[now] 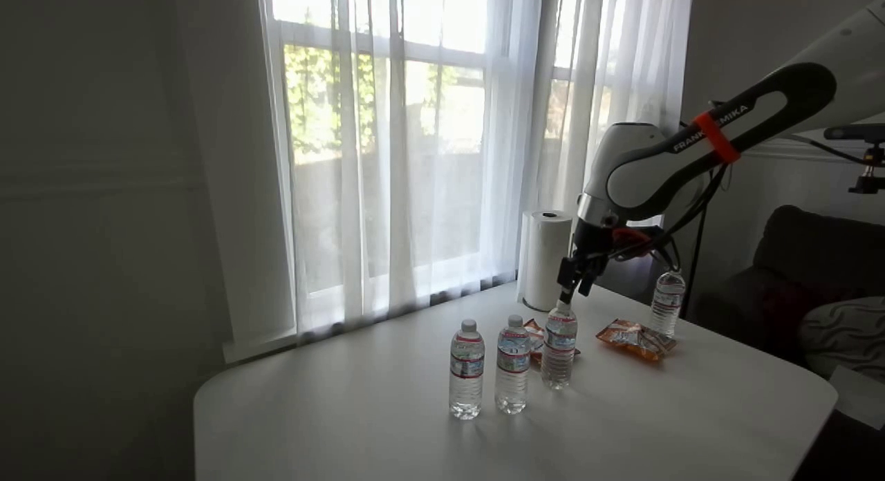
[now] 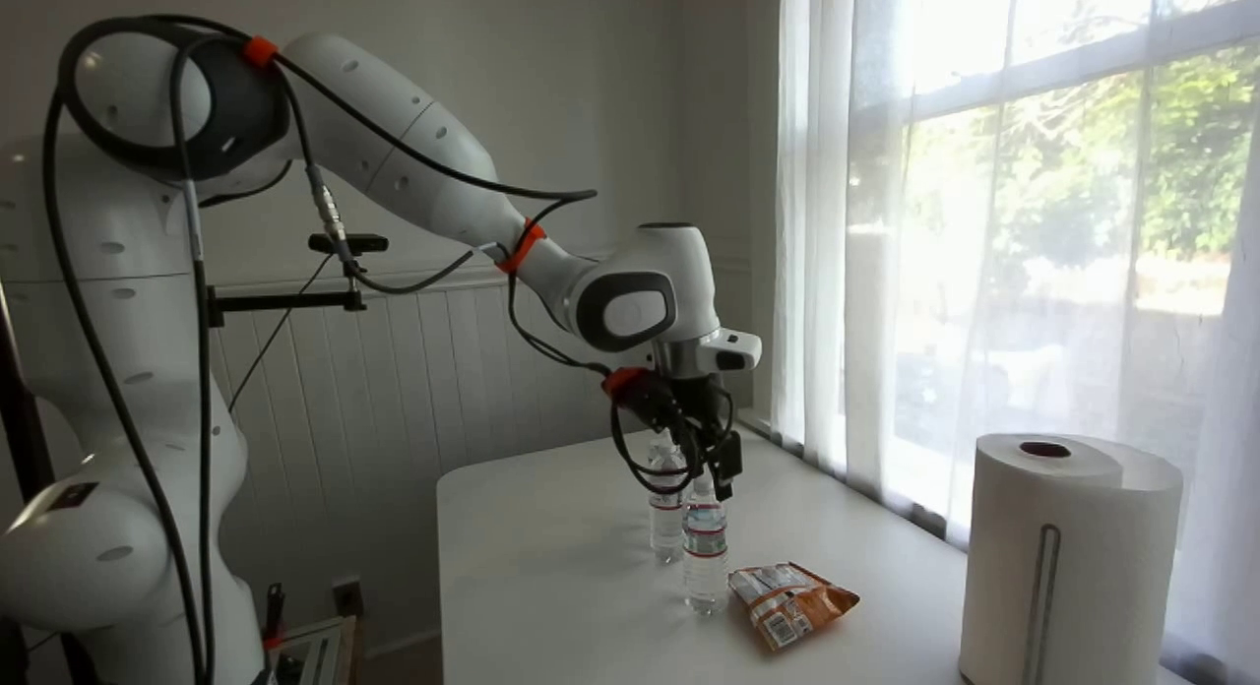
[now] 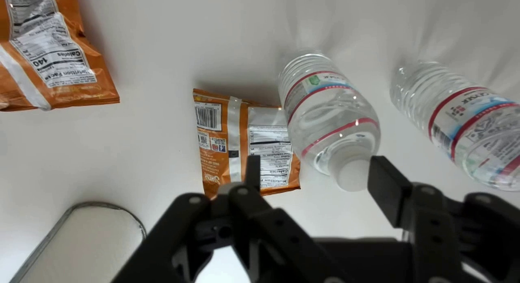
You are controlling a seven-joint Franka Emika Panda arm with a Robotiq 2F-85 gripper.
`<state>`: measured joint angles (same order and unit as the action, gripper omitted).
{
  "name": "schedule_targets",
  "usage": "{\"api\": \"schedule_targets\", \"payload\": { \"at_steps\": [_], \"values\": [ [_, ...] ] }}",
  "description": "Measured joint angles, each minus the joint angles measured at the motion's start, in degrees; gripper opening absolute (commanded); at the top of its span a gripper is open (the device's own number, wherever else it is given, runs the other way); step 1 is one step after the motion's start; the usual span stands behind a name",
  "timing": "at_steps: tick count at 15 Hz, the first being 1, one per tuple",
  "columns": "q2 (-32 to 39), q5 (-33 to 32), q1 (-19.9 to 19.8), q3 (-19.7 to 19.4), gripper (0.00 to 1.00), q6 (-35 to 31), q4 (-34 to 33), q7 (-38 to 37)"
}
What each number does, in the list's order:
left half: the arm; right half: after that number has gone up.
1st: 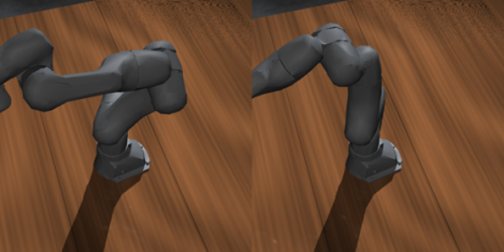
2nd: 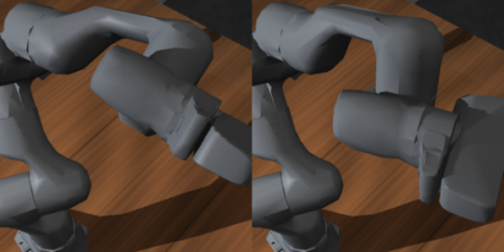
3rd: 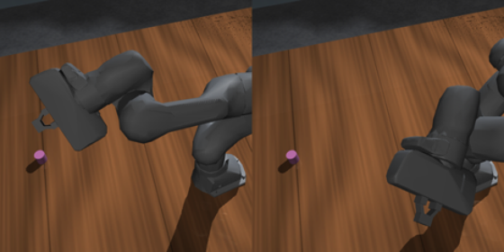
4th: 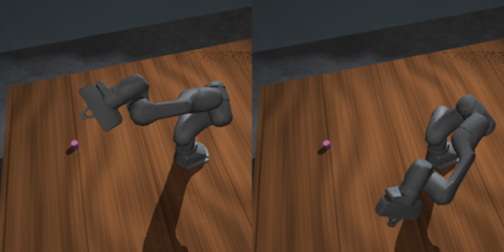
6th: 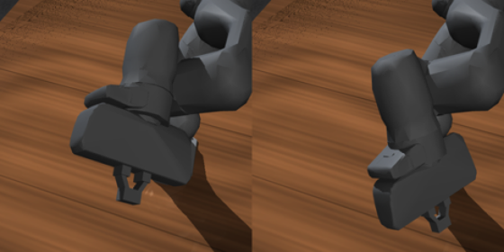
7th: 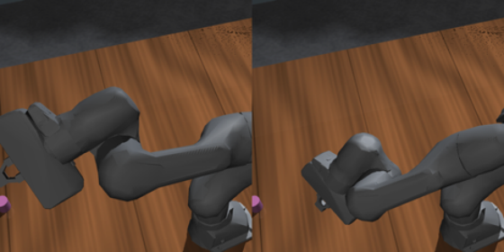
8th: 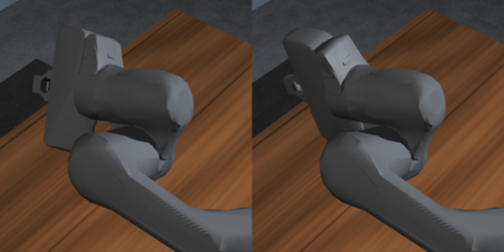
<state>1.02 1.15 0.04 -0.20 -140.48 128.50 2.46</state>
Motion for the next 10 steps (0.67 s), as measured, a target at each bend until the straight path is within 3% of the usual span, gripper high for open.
{"api": "schedule_targets", "payload": {
  "at_steps": [1, 10],
  "values": [
    [0.0, 0.0, 0.0, 0.0, 1.0, 0.0, -0.1, 0.3],
    [0.2, 0.2, 0.2, 0.4, 1.0, 0.1, -0.1, 3.1]
  ]
}}
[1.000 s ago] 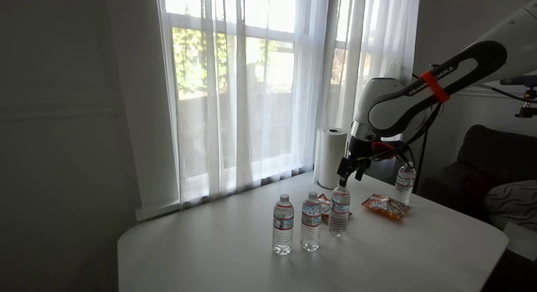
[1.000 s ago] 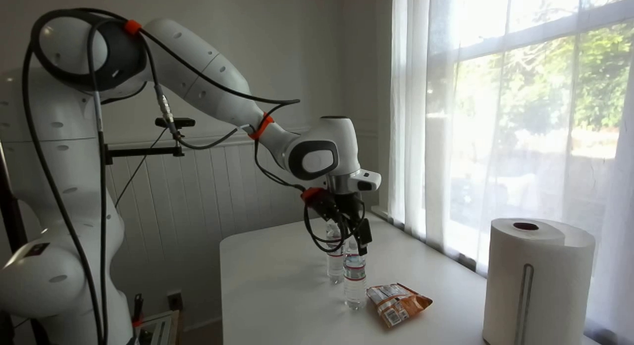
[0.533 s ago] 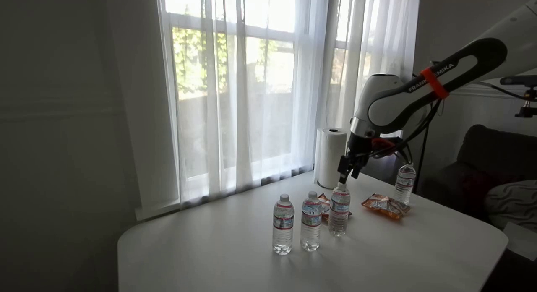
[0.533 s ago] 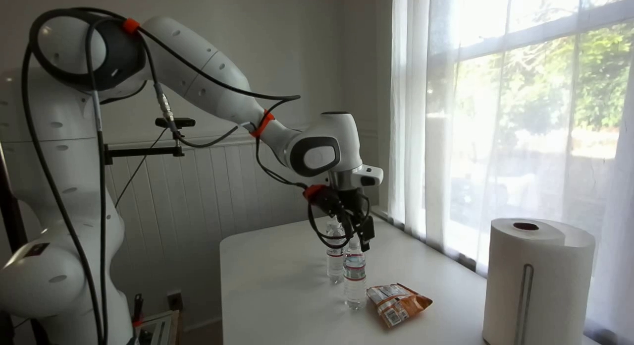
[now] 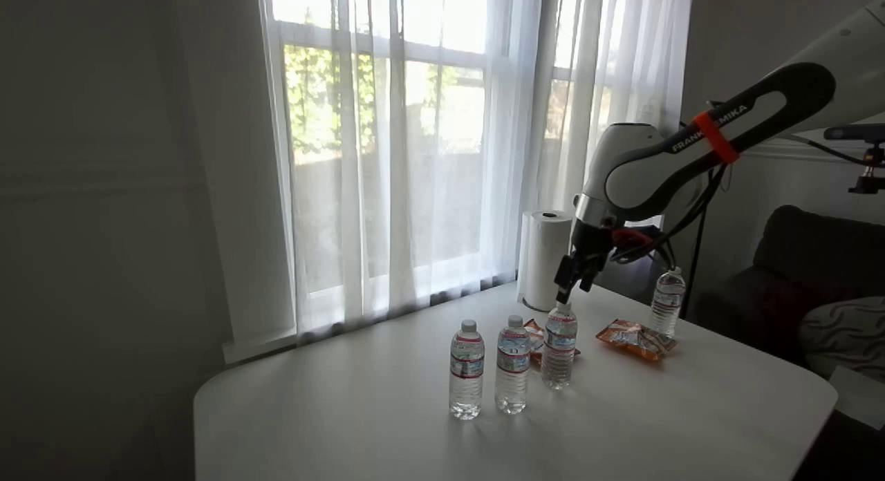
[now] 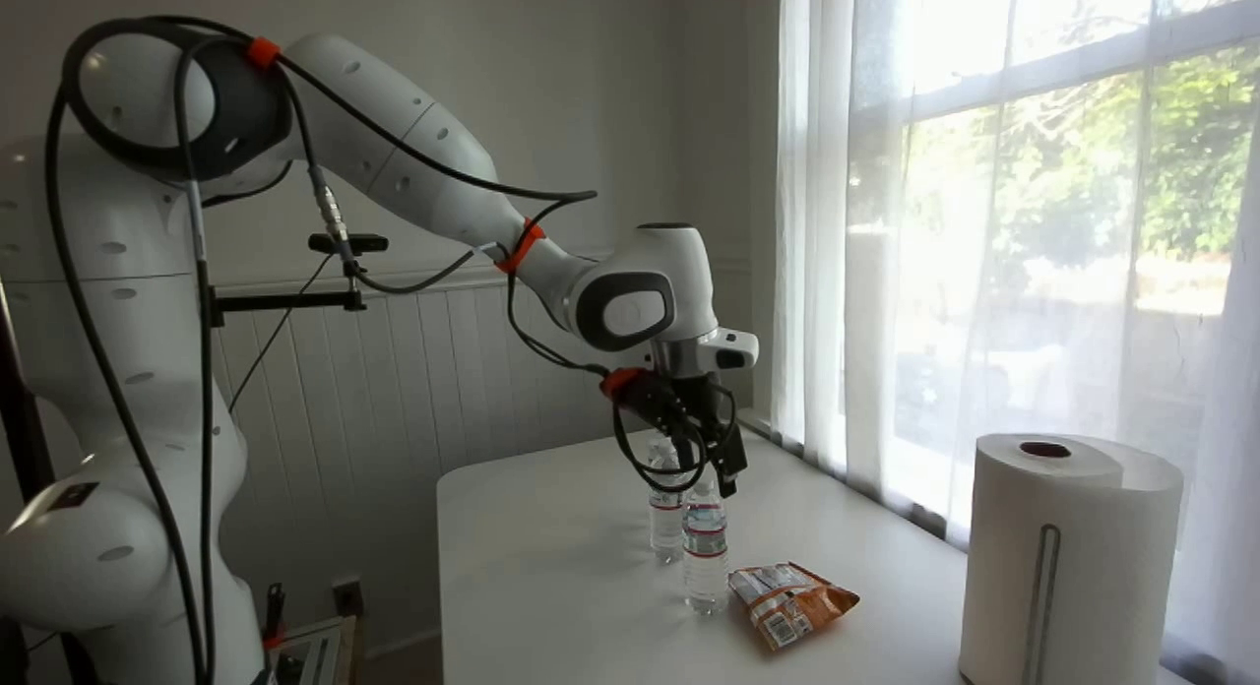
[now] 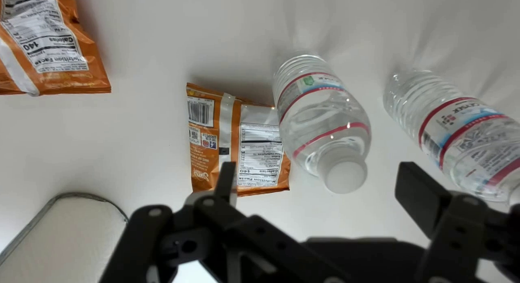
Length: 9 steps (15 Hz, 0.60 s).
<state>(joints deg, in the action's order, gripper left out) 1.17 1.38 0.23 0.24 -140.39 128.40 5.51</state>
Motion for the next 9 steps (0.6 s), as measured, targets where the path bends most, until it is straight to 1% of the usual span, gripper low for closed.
{"api": "schedule_targets", "payload": {
  "at_steps": [2, 3, 4, 8, 9],
  "values": [
    [0.6, 0.3, 0.1, 0.5, 1.0, 0.0, 0.0, 0.2],
    [1.2, 0.4, 0.3, 0.8, 0.89, -0.1, -0.1, 0.2],
    [1.9, 0.6, 0.5, 1.1, 0.74, -0.1, -0.2, 0.2],
    [4.7, 1.1, 1.0, 2.1, 0.44, -0.2, -1.6, 0.2],
    [5.0, 1.1, 1.0, 2.1, 0.38, -0.3, -2.0, 0.2]
  ]
}}
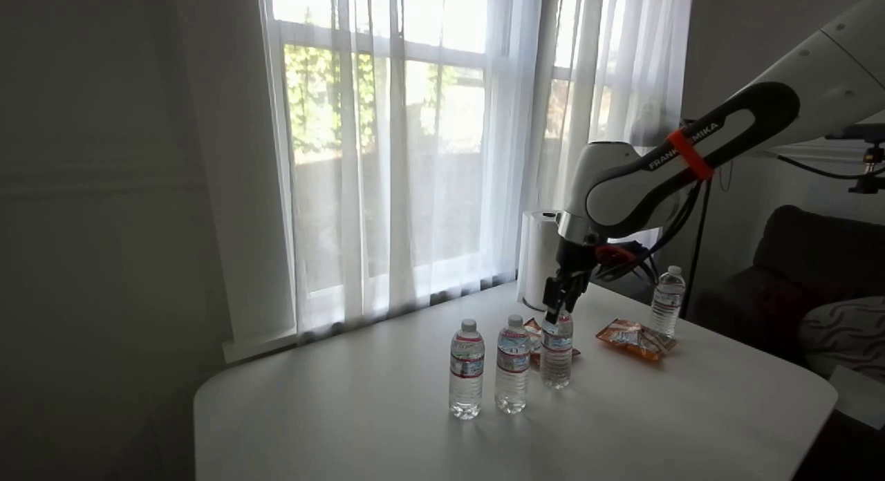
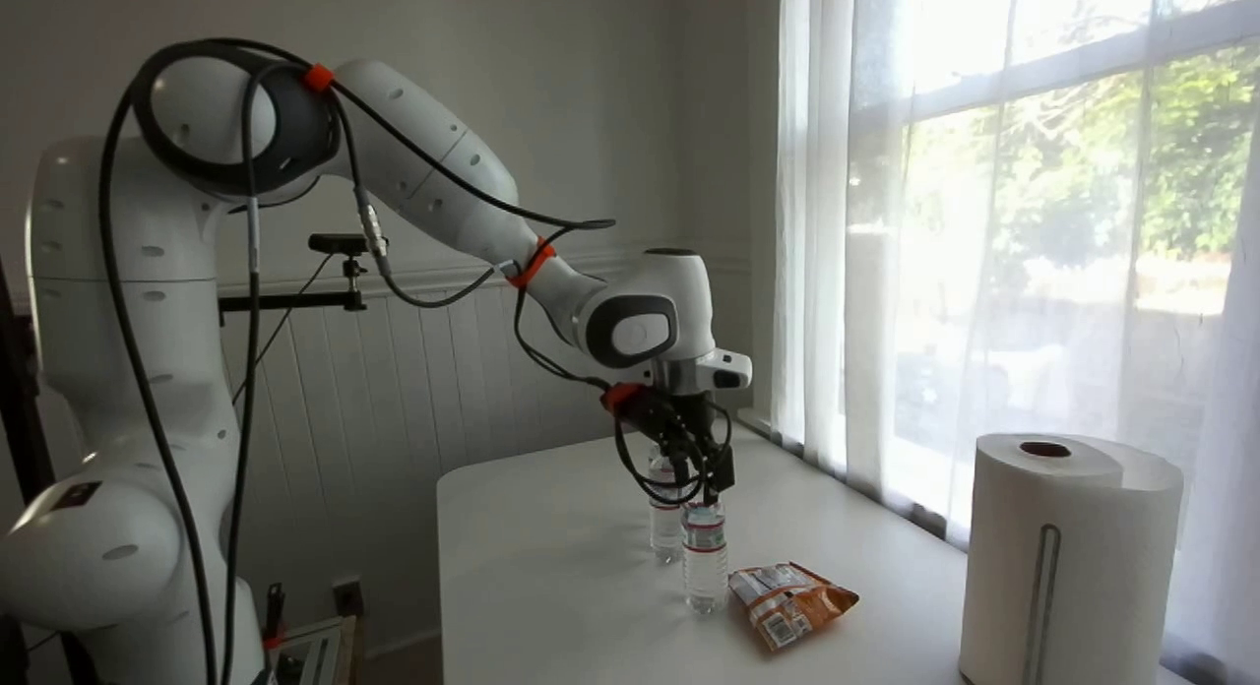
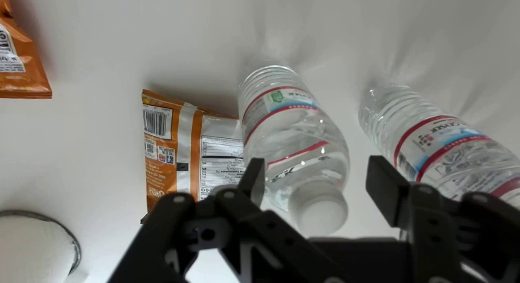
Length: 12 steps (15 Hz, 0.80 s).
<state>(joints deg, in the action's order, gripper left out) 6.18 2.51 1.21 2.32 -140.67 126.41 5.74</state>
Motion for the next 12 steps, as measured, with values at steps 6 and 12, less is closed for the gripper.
{"api": "schedule_targets", "payload": {
  "at_steps": [6, 12],
  "values": [
    [0.6, 0.0, -0.1, 0.0, 0.09, -0.1, -1.5, 0.0],
    [0.7, -0.1, -0.1, 0.0, 0.08, -0.1, -1.7, 0.0]
  ]
}}
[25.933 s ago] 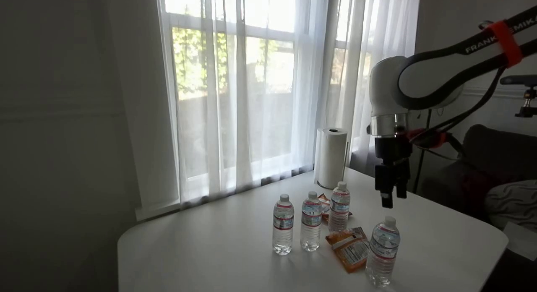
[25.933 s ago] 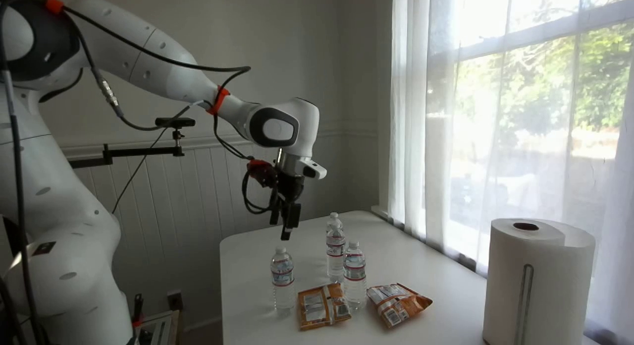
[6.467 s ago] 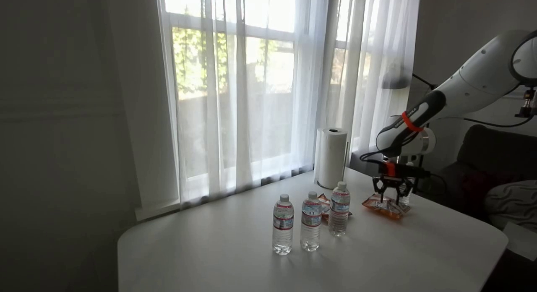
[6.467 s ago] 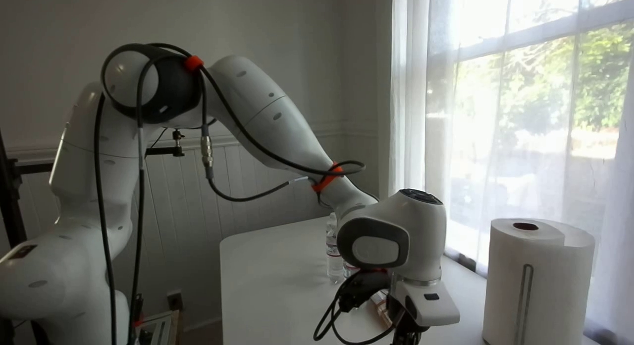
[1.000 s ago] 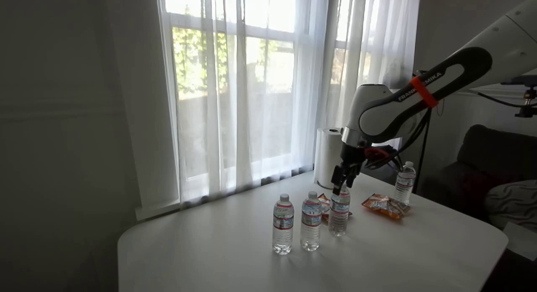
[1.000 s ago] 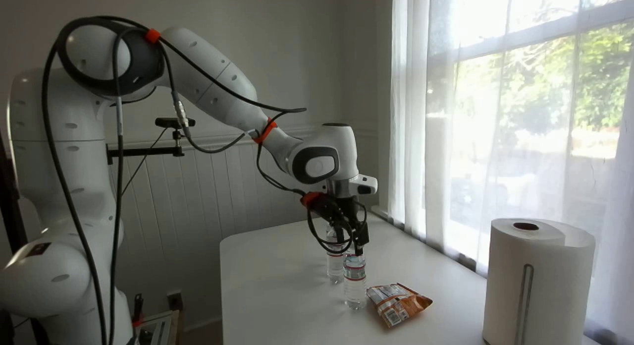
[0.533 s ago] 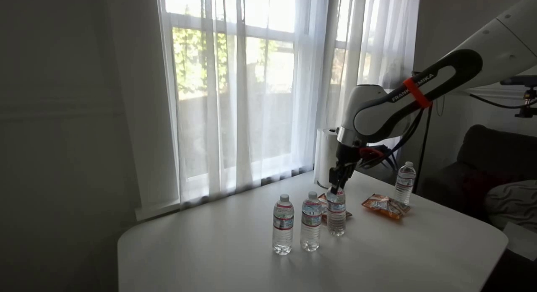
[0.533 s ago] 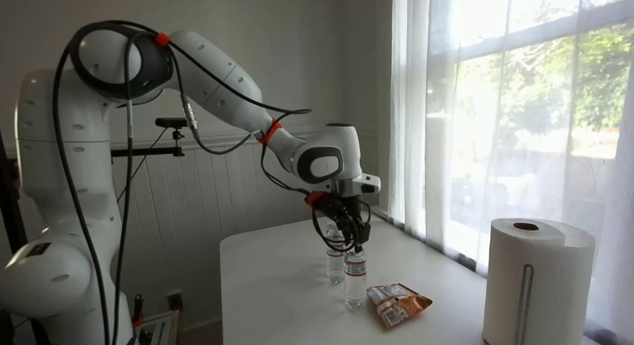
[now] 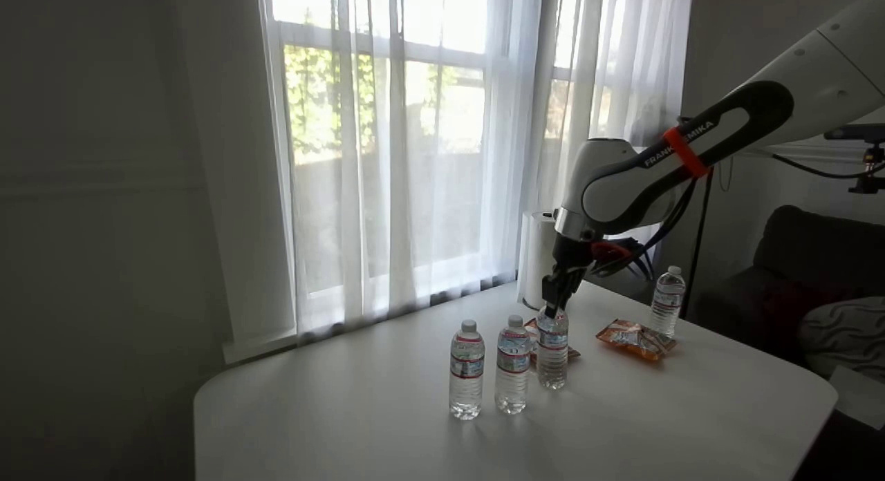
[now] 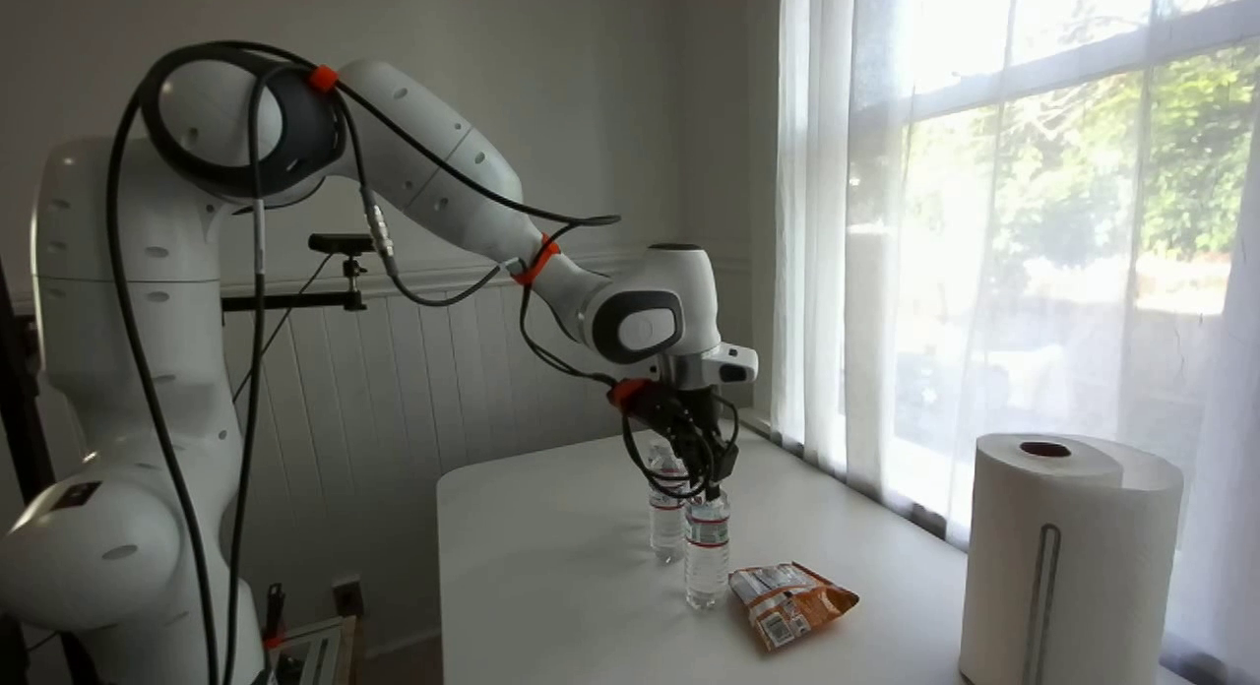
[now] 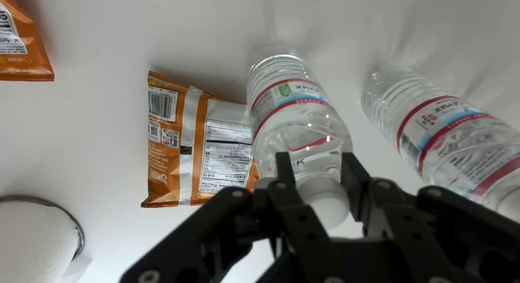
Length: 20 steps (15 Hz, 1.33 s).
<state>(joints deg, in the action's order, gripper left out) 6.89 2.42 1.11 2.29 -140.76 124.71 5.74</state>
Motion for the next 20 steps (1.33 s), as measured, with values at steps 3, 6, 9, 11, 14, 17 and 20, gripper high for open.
{"api": "schedule_targets", "payload": {
  "at_steps": [3, 6, 9, 11, 14, 17, 20],
  "values": [
    [-0.1, 0.0, -0.1, -0.1, 0.08, 0.0, 0.0, 0.0],
    [-0.6, 0.0, -0.4, -0.5, 0.08, 0.1, 0.7, 0.0],
    [-2.0, 0.0, -1.2, -1.3, 0.08, 1.4, 2.0, 0.0],
    [-3.2, 0.0, -2.0, -2.0, 0.08, 2.8, 3.1, 0.0],
    [-5.1, 0.0, -3.0, -3.3, 0.08, 5.3, 4.8, 0.1],
    [-7.0, 0.0, -4.0, -4.7, 0.08, 7.3, 6.7, 0.1],
    [-8.9, -0.3, -5.2, -6.2, 0.08, 8.1, 8.8, 0.1]
  ]
}}
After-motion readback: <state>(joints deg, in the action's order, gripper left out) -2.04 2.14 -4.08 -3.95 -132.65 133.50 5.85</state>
